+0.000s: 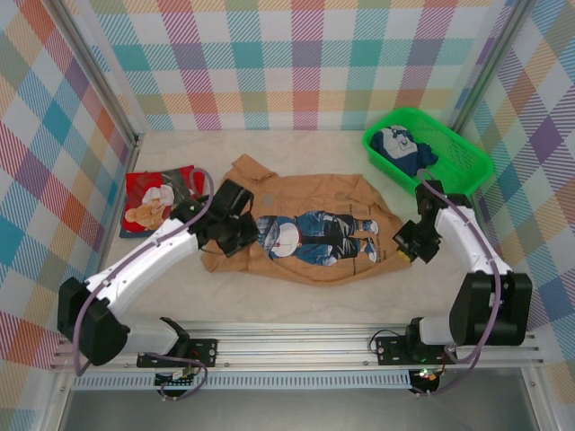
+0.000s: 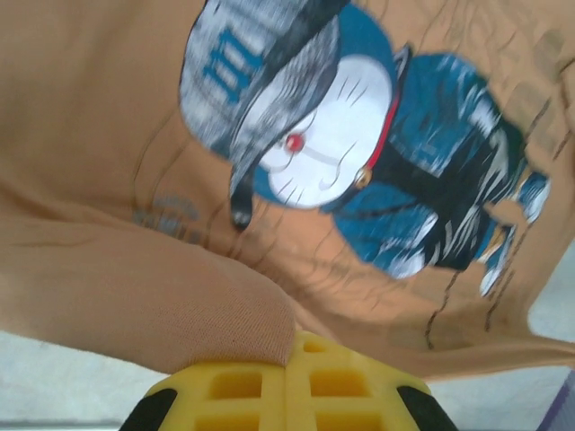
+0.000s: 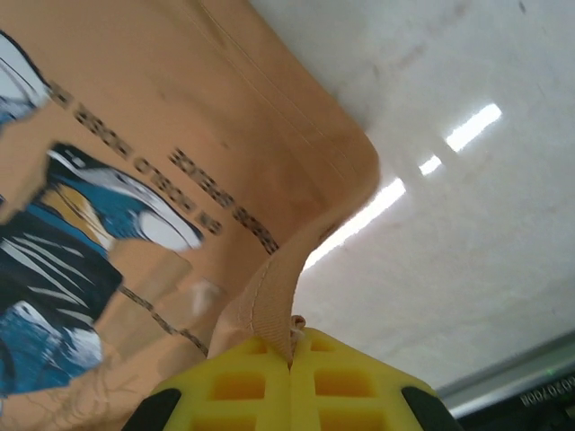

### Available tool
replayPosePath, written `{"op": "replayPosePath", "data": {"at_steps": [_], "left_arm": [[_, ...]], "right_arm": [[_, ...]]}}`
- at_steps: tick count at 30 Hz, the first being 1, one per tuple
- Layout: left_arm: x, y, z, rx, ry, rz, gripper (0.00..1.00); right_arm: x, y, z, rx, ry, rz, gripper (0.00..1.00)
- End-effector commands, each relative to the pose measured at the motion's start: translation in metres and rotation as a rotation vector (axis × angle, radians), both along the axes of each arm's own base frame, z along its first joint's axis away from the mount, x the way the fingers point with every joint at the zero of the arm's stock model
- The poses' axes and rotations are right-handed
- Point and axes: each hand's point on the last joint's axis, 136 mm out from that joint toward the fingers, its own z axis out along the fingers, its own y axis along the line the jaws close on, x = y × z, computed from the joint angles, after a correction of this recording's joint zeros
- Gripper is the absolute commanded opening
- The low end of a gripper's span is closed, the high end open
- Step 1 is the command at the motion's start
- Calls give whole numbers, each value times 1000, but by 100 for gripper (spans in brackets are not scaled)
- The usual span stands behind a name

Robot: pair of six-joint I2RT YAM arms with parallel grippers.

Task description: Fold and stack the t-shirts

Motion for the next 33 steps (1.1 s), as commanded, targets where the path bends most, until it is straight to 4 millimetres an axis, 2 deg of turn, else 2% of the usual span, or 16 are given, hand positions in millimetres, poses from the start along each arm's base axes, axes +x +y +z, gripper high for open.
{"op": "replayPosePath", "data": {"at_steps": [1, 9, 16, 19, 27, 33], "left_arm": [[26, -3, 13, -10, -55, -58, 0], [72, 1, 14, 30, -73, -56, 0], [97, 7, 10, 66, -76, -51, 0], [101, 10, 6, 74, -67, -44, 0], [99, 21, -16, 120, -23, -39, 0], [105, 29, -23, 137, -20, -21, 0]], "right_arm": [[27, -4, 5, -29, -46, 16, 0], [56, -10, -3, -46, -24, 3, 0], [75, -14, -11, -61, -10, 0, 0], [80, -16, -15, -67, 1, -4, 0], [90, -13, -28, -43, 16, -5, 0], [93, -13, -36, -45, 24, -2, 0]]}}
